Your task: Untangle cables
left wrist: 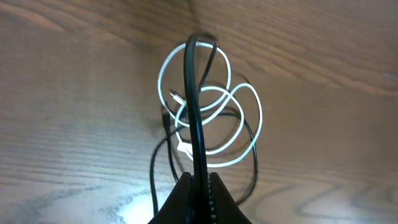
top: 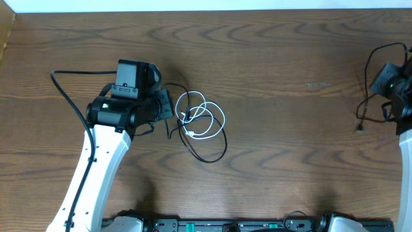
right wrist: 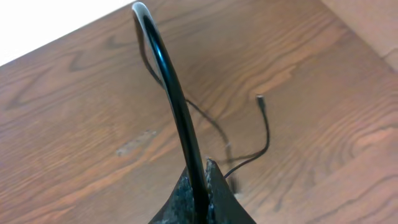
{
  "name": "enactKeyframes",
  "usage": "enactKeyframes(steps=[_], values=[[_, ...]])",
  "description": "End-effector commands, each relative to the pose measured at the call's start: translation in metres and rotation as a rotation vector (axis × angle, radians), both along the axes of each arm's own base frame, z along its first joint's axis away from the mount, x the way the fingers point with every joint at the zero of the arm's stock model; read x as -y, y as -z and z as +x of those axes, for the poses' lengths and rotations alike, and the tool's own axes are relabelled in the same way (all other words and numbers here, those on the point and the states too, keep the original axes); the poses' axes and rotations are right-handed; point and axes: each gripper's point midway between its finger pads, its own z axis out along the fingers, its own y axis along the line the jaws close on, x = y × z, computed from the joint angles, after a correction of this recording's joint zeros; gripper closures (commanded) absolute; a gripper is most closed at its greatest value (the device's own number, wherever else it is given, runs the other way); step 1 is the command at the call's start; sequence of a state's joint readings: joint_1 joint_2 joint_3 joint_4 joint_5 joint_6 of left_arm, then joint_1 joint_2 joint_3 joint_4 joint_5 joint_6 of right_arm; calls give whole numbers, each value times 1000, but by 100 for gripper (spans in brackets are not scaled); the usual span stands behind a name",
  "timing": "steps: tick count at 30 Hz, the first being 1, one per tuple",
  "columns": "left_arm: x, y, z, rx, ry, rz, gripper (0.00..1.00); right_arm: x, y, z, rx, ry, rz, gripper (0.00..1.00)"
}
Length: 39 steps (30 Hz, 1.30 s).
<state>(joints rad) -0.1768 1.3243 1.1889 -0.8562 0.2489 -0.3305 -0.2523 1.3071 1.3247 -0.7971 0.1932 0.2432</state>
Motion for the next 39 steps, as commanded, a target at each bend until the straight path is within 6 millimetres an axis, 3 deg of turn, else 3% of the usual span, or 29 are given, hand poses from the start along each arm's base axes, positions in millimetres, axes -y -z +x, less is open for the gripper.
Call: enactKeyframes(steps=[1,7,12,16,19,20,21,23,24,28,35,39], values=[[7,5,-2,-28,39,-22,93,23,10,-3,-54,73,-57,99],[9,7,-4,-44,46,-34,93,71,34,-17,-114,243,-31,99],[10,8,-6,-50,51,-33,93,125,47,-45,-82,468,50,99],[15,8,-7,-49,67,-32,93,140,53,-56,-19,524,189,99],[20,7,-8,-48,82,-31,93,134,53,-47,42,461,298,95],[20,7,-8,-46,85,-30,93,130,51,-41,65,428,329,85],[22,7,-9,-45,89,-29,93,124,49,-33,85,381,357,66],[24,7,-9,-44,95,-29,93,109,44,-20,114,269,395,42],[24,7,-9,-42,97,-28,93,100,41,-13,127,205,414,35],[24,7,-9,-42,98,-28,92,73,41,-3,114,76,454,30],[27,5,-7,-29,105,-38,93,33,58,-9,-24,-37,477,26],[72,-20,-1,104,340,-181,93,-3,64,-8,-91,-177,485,19]])
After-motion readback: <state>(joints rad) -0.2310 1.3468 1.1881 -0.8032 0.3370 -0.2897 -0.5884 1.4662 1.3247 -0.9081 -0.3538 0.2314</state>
